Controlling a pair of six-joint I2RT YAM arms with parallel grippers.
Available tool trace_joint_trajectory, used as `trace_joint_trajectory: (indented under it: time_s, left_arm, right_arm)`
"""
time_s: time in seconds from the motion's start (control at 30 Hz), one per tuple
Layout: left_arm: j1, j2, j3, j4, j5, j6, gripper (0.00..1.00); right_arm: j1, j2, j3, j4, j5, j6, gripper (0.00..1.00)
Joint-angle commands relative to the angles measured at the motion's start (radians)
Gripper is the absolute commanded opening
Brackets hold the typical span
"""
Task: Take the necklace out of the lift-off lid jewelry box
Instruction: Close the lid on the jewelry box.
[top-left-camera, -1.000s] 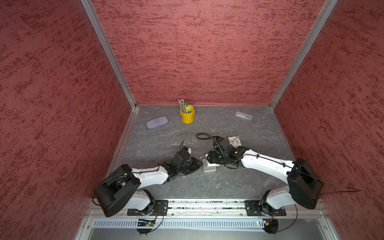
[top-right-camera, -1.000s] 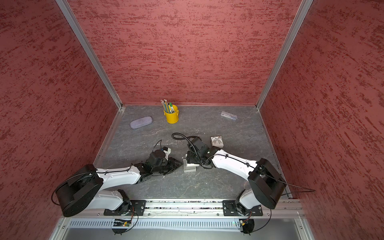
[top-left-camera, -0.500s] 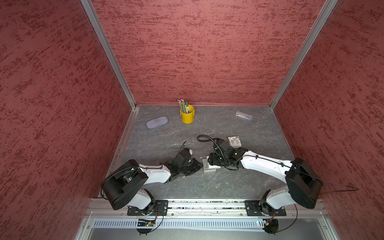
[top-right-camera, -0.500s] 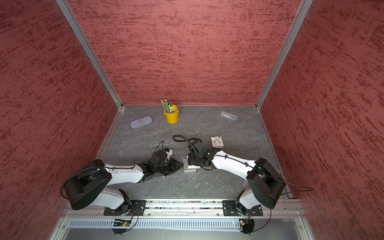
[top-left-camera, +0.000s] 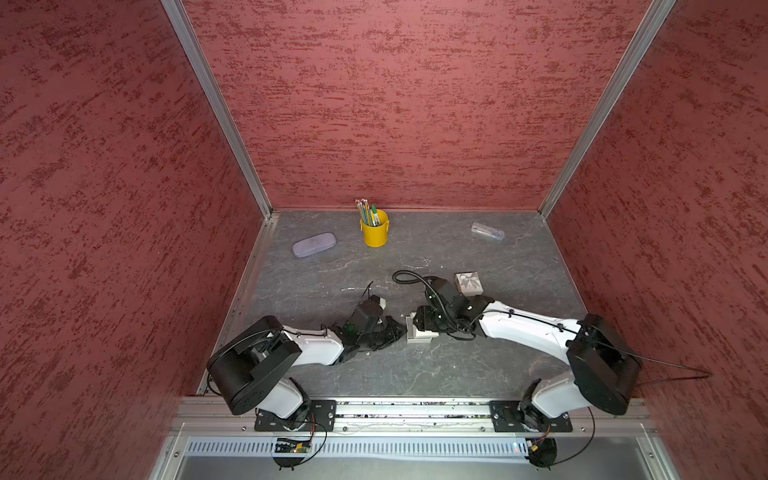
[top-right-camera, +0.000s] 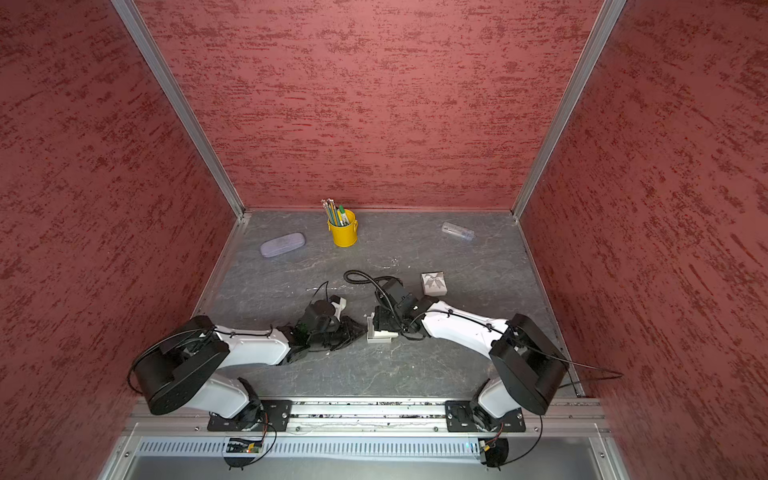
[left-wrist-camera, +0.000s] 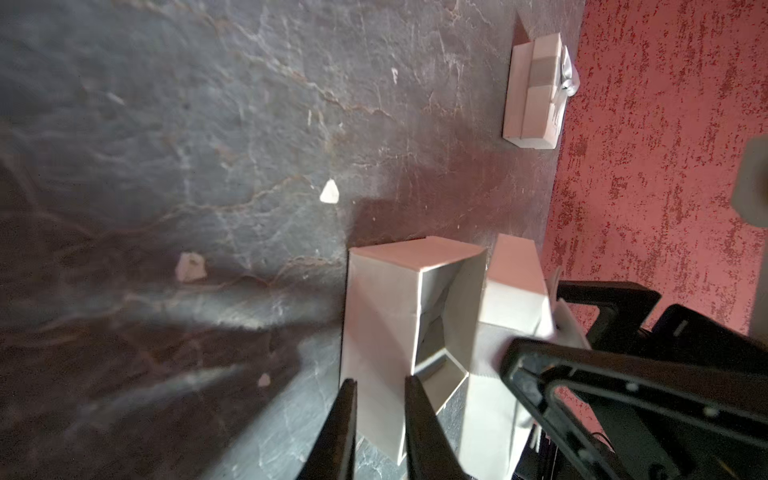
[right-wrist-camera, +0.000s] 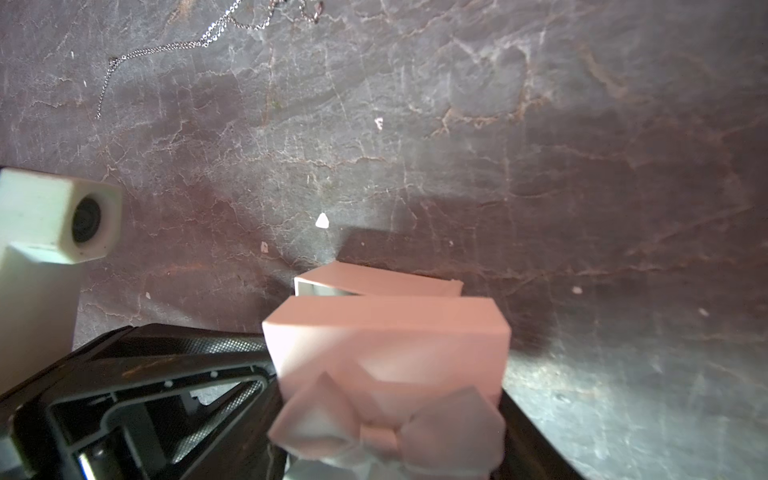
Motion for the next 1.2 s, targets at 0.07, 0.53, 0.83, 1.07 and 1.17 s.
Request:
trace_joint_trajectory:
  time_s: [0.07,0.53,0.83,1.07,1.17]
  left_arm:
    - [-0.015,0.021,0.013,0.027,0.006,-0.01,0.22]
    - [-0.041,0.035,0.007,0.047,-0.003,-0.03,0.2]
    - [-0.045,0.047,0.014,0.047,0.001,-0.033,0.2]
    - [-0.045,0.053,0.016,0.047,0.004,-0.027,0.2]
    - [-0.045,0.052,0.017,0.047,0.004,-0.02,0.19]
  right_arm:
    - [0.014,0.015,0.01,-0.012,0.001,0.023,0.67]
    - [0.014,0.004,0.027,-0.032,0.011,0.034,0.67]
    - [0.014,0.039,0.031,0.012,0.008,0.024,0.67]
    - [0.013,0.081,0.063,0.011,-0.007,-0.017,0.67]
    - [0.013,0.093,0.077,0.003,-0.021,-0.039,0.66]
